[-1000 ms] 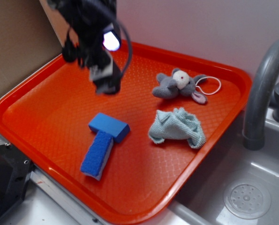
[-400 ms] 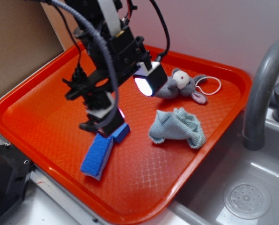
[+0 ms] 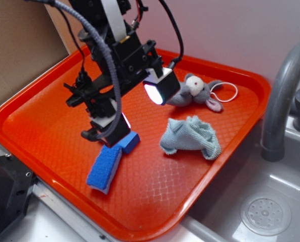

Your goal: Grab the blue cloth.

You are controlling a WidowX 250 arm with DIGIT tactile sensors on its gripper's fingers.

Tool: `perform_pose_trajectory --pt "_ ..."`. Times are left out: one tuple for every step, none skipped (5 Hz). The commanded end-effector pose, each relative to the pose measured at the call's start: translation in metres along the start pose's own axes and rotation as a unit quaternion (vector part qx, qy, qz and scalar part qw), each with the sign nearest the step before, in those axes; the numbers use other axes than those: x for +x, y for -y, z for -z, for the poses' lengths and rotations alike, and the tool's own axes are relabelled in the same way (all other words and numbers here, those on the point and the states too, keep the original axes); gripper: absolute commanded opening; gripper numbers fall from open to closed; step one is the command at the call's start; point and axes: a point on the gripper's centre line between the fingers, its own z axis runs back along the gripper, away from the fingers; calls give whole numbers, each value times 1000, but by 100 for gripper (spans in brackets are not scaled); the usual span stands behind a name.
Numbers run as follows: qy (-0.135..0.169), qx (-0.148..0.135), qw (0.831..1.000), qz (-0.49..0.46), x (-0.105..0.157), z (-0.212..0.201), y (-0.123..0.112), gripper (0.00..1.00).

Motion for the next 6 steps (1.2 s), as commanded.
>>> perform_pose_trajectory --pt "30 25 999 -8 6 7 -9 100" --pt "30 38 999 -10 9 25 -17 100" --pt "14 57 998 -30 11 49 -28 100" --pt "11 28 1000 -8 15 78 -37 100" --pt "-4 15 1000 -17 14 89 -41 100" --pt "7 24 999 -35 9 69 -35 0"
